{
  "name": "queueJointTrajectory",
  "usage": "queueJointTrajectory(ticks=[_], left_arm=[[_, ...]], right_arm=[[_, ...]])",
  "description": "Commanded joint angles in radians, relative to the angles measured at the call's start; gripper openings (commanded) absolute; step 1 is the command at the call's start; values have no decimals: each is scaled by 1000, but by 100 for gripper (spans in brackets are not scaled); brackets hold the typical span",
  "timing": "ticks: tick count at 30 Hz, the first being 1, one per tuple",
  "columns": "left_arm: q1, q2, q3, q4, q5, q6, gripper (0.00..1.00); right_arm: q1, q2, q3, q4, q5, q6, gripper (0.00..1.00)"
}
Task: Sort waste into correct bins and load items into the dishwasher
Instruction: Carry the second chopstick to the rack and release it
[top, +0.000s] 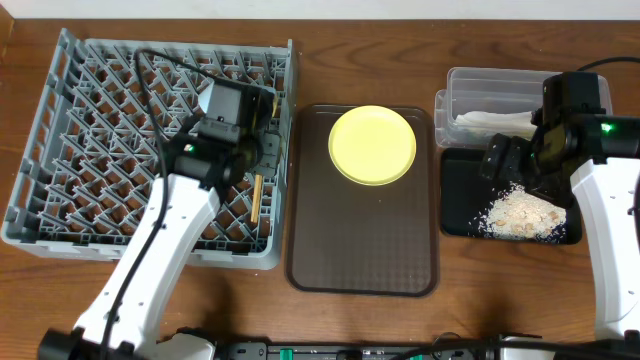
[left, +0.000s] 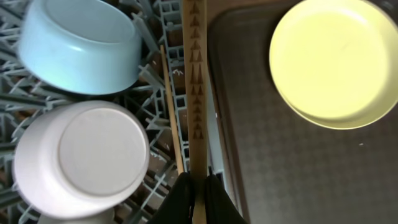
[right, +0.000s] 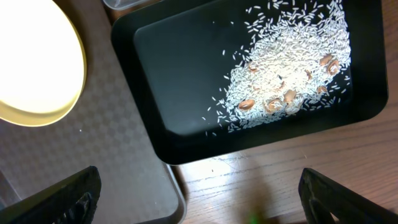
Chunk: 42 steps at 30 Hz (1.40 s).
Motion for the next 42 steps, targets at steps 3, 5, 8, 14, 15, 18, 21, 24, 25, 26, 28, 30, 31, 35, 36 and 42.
queueJointTrajectory(ticks=[3,5,8,14,15,18,21,24,25,26,28,30,31,35,36,42], left_arm=[[5,103,24,49,-6,55,8],[6,138,24,72,-10,52,8],[11,174,24,103,-17,40,9],[16,183,24,132,-17,40,26],[16,182,24,132,-17,40,33],[16,174,28,113,-6,25,48],[15,130,39,59,84,-60,68],[15,63,39,26,149,-124,71],[15,40,39,30,153,-151,72],[15,21,42,34,153,-190,74],[15,-1,72,16,154,-226,74],[15,8,141,-38,154,-231,74],[15,21,183,-67,154,-231,74],[11,115,365,-164,153,-212,74],[4,146,412,-180,153,-198,74],[-87,277,505,-129,148,-112,74]], right_arm=[[-10,-18,3,-1,-10,-12,99],[-10,-18,3,-1,-9,-12,99],[-10,-18,3,-1,-10,-12,99],[-10,-18,3,0,-10,-12,99],[-10,-18,3,0,-10,-12,99],[-10,-18,3,-1,-9,-13,99],[-10,-18,3,-1,-10,-13,99],[-10,-18,3,2,-9,-12,99],[-10,-18,3,2,-9,-13,99],[-10,-18,3,1,-9,-13,99],[-10,-18,3,1,-9,-13,99],[-10,-18,3,2,-10,-13,99],[-10,-18,3,3,-10,-13,99],[-10,-18,3,5,-9,-13,99],[-10,-18,3,5,-9,-13,99],[-10,-18,3,4,-10,-13,99]])
